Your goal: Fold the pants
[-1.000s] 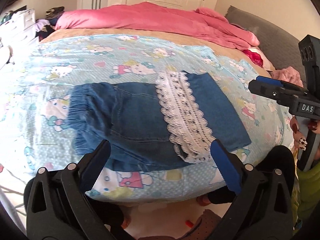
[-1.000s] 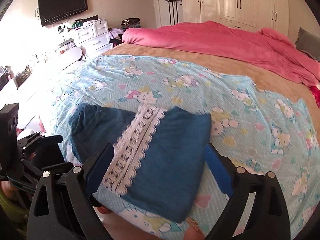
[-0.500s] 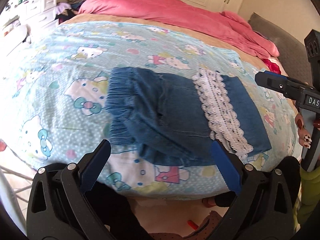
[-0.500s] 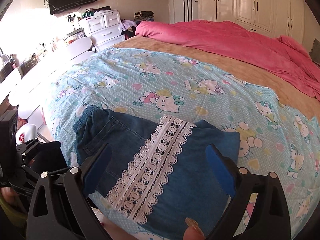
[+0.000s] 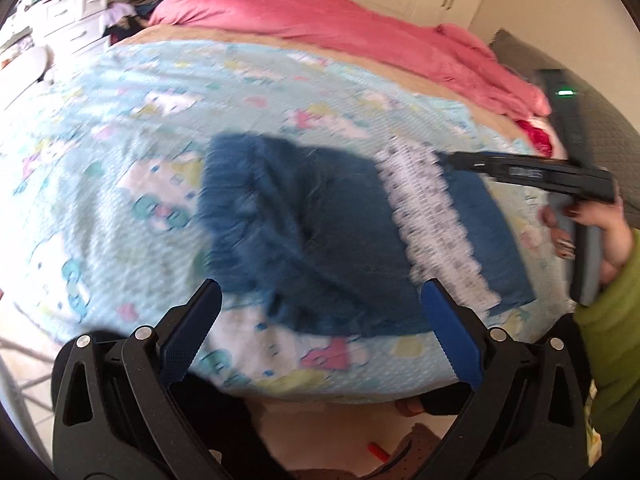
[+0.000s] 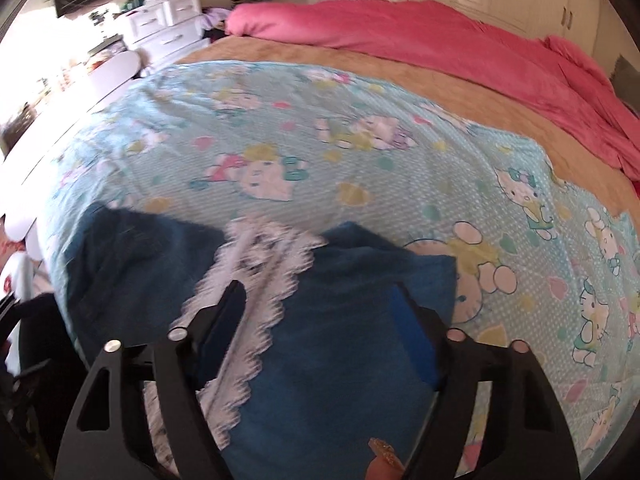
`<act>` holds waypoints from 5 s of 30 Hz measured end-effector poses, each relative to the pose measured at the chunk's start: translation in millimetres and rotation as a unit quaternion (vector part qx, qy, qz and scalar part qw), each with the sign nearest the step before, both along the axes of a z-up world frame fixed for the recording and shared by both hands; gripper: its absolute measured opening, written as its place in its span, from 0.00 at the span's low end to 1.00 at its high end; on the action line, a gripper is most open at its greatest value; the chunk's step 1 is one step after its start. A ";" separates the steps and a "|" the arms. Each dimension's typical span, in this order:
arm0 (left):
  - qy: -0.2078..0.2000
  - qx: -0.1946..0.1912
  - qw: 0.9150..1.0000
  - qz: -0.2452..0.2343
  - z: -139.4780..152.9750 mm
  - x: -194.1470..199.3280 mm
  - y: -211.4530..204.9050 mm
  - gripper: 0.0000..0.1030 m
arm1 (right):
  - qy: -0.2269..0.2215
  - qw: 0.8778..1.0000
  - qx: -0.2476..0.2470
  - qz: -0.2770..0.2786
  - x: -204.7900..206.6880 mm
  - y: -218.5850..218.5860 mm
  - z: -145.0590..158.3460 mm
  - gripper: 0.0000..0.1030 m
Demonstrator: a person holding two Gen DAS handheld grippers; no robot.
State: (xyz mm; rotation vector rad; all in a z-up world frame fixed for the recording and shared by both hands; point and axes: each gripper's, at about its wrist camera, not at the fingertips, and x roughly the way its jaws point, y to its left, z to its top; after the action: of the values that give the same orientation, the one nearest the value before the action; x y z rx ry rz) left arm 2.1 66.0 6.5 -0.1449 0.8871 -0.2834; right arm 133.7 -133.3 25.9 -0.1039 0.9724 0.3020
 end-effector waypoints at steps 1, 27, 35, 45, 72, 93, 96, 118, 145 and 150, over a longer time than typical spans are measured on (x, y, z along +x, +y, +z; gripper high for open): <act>-0.005 -0.003 1.000 -0.009 5.7 5.8 -6.9 0.91 | 0.003 1.000 0.002 -0.007 6.1 -5.6 -1.8 0.63; 0.042 -0.062 0.993 -0.087 -26.1 177.4 -110.4 0.10 | 0.020 0.995 0.091 -0.033 27.7 -93.1 -39.6 0.10; 0.044 -0.023 0.997 -0.057 -40.6 172.0 -96.9 0.39 | 0.002 0.999 -0.003 -0.052 14.5 -79.1 -47.7 0.29; -0.031 0.041 0.997 -0.050 5.1 70.8 -61.7 0.70 | -0.035 0.998 0.046 0.020 -82.4 -58.0 -4.9 0.49; -0.023 0.057 0.998 -0.018 6.2 -28.7 -26.2 0.91 | -0.038 0.996 0.073 0.019 -128.4 -47.8 26.0 0.68; 0.002 0.021 0.997 0.068 4.9 -35.0 49.6 0.91 | -0.069 0.992 0.056 0.093 -81.4 34.9 73.6 0.94; 0.011 0.012 0.997 0.072 -0.4 -35.2 52.6 0.91 | -0.057 0.990 0.057 0.112 -68.9 53.2 72.8 0.94; 0.051 -0.076 0.995 0.042 -27.1 -2.4 27.4 0.91 | 0.060 0.972 0.025 0.226 18.1 162.8 27.8 0.94; 0.058 -0.153 0.985 0.056 -48.7 30.7 40.3 0.90 | 0.156 0.936 0.035 0.313 35.1 231.6 -35.5 0.41; 0.052 -0.164 0.984 0.054 -44.5 26.9 45.1 0.90 | 0.145 0.940 0.085 0.298 38.3 200.3 -20.5 0.26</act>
State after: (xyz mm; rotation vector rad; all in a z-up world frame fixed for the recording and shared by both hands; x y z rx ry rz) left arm 29.0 111.2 -38.0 -0.5170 0.9280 -0.3207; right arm 172.0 67.0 5.4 -0.1999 1.1895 0.9809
